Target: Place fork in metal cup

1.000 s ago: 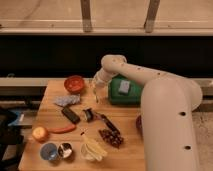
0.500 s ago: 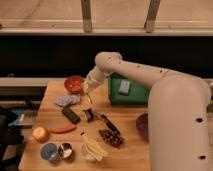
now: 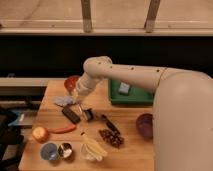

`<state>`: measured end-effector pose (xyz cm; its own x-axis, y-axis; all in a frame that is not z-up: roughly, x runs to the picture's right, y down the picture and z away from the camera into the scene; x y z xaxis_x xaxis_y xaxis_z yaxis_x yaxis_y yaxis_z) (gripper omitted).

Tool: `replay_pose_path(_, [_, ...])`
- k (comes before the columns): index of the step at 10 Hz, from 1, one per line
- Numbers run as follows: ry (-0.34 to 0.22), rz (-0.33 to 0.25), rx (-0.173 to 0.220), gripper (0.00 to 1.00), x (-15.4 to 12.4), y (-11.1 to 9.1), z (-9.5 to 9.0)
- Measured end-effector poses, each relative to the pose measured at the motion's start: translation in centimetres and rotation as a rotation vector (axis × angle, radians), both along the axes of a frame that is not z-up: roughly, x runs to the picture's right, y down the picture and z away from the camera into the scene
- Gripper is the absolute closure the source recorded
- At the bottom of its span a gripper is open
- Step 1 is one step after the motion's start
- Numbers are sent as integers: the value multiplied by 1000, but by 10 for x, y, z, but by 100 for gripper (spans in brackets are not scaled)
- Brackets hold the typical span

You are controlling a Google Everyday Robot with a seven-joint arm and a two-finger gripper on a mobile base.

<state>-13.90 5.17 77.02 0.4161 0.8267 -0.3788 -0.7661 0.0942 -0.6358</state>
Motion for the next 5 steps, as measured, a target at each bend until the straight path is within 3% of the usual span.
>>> replay_pose_path(2, [-19,55,-50,100,-10,18,-19])
replay_pose_path(5, [-22,62,-57,100,-12,20,-21])
